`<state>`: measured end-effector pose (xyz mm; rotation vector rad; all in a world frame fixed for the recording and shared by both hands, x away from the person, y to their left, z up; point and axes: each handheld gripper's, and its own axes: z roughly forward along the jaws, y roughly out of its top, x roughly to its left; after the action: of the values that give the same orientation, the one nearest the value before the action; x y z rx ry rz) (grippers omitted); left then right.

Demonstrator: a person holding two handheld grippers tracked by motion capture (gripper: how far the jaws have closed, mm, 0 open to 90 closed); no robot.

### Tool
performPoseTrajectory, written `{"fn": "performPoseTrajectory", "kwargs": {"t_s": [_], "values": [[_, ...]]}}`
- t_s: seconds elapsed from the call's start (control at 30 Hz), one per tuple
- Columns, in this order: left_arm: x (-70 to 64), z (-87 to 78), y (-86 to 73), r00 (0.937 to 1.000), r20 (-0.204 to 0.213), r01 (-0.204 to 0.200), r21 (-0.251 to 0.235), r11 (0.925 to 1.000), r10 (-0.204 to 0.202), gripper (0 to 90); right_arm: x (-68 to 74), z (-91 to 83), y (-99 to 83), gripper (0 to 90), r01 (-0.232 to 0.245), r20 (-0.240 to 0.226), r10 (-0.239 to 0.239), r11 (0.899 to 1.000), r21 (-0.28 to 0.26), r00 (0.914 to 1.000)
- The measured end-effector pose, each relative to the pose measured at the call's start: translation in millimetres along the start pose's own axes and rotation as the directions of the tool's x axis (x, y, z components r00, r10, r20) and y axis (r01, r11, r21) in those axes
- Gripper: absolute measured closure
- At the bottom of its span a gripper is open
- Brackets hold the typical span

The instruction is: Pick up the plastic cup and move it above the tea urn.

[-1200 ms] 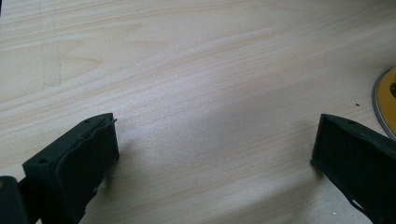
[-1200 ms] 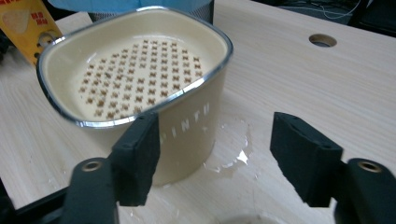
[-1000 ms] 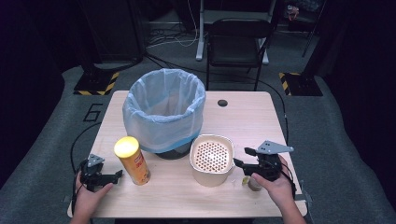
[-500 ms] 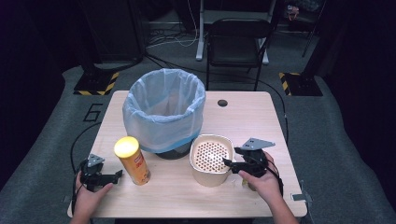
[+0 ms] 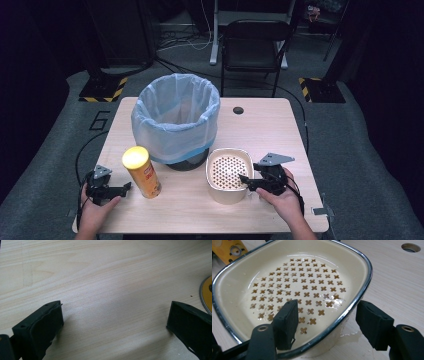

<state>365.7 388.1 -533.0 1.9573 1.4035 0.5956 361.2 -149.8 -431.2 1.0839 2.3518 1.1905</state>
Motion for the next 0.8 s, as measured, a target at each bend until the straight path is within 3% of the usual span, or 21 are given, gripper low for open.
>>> {"fn": "performPoseTrajectory", "kwargs": {"t_s": [0.3, 0.47, 0.7, 0.8], "values": [[-0.1, 0.0, 0.0, 1.0, 0.0, 0.0, 0.0, 1.0, 0.0, 0.1, 2.7, -15.4, -14.2, 32.3, -0.03, -0.025, 0.03, 0.999, -0.014, 0.9992], [-0.1, 0.3, -0.2, 1.0, 0.0, 0.001, -0.004, 1.0, -0.001, 0.2, 0.0, -27.8, -13.9, 30.0, -0.042, -0.029, 0.04, 0.997, -0.065, 0.9988], [-0.1, 0.0, 0.0, 1.0, 0.0, 0.0, 0.0, 1.0, 0.0, 0.2, -10.9, -49.6, -11.0, 26.7, -0.015, 0.005, 0.016, 0.991, -0.134, 0.9999], [-0.1, 0.0, 0.0, 1.0, 0.0, 0.0, 0.0, 1.0, 0.0, 0.2, -18.1, -54.7, -14.3, 23.5, -0.018, 0.025, 0.022, 0.991, -0.13, 0.9994]]}}
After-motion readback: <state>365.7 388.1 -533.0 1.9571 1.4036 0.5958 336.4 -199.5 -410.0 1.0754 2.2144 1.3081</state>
